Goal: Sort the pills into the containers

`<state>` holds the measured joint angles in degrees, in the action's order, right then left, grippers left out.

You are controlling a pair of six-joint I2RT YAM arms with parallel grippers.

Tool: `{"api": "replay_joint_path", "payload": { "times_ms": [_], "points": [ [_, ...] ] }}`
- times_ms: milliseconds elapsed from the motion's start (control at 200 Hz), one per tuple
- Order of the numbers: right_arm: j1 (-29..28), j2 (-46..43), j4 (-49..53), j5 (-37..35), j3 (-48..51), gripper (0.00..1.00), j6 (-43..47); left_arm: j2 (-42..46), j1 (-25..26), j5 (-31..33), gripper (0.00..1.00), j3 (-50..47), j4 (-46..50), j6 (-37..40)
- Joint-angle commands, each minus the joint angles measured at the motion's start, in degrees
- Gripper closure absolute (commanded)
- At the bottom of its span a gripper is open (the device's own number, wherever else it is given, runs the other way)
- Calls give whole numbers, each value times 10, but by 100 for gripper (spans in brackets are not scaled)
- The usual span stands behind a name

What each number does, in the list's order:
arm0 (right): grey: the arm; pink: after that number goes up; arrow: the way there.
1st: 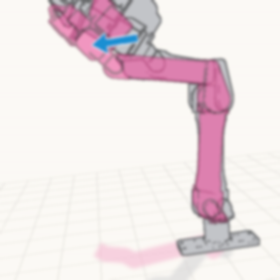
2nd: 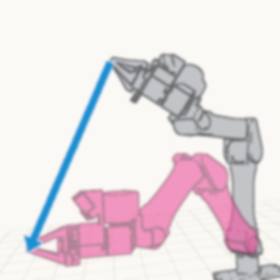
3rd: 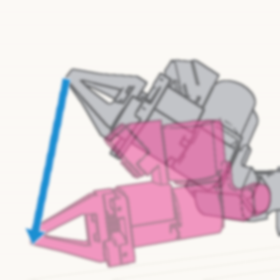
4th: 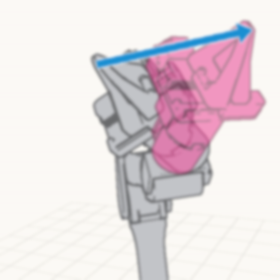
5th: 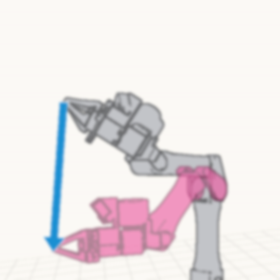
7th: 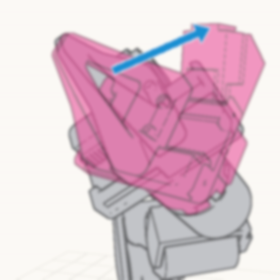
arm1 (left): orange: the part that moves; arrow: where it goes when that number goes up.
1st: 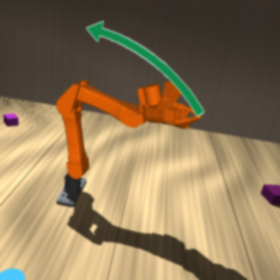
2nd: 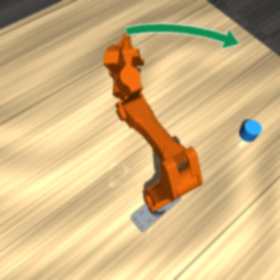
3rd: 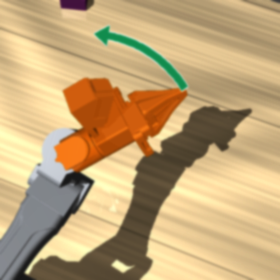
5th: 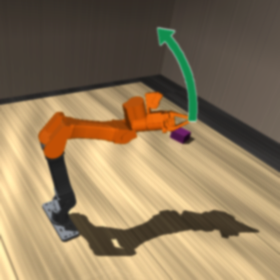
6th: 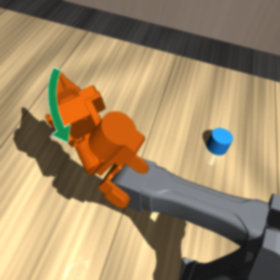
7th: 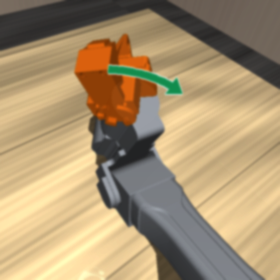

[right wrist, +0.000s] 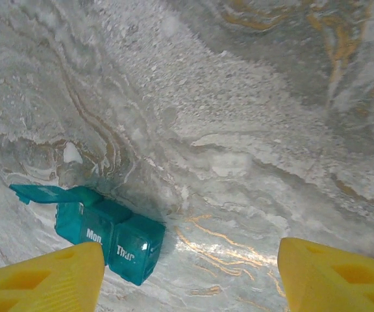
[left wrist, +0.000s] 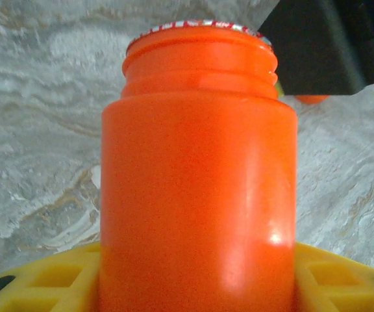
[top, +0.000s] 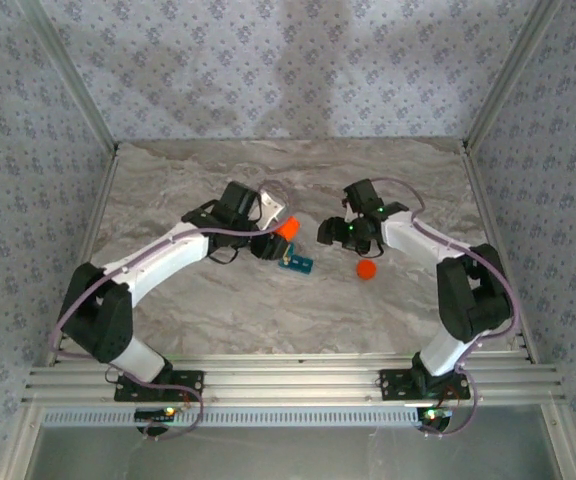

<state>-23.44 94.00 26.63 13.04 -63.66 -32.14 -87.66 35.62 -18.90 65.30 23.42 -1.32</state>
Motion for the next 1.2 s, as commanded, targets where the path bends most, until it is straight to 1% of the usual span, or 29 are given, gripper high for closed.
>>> {"api": "replay_joint_path", "payload": {
  "times_ms": [0, 270, 510, 620, 800, 925, 1054, 1199],
  "points": [
    [10, -29, 11, -27, 8, 27, -23, 33, -8, -25, 100, -11, -57, 13],
    [20, -80, 53, -50, 22, 26, -24, 82, -9, -2, 100, -30, -143, 0],
    [53, -120, 75, -53, 58, 26, -12, 110, -8, 10, 100, -36, -216, 15],
    [67, -126, 117, -65, 66, 26, 0, 112, -6, 22, 100, -35, -249, 24],
    [73, -125, 181, -116, 74, 25, 20, 105, -4, 49, 100, -14, -280, 40],
    [77, -103, 188, -116, 79, 25, 39, 90, -2, 64, 100, 4, -297, 56],
    [75, -75, 170, -126, 78, 24, 57, 68, -2, 71, 100, 34, -292, 68],
    [68, -37, 161, -116, 54, 24, 70, 48, -3, 70, 100, 62, -280, 80]
  ]
}}
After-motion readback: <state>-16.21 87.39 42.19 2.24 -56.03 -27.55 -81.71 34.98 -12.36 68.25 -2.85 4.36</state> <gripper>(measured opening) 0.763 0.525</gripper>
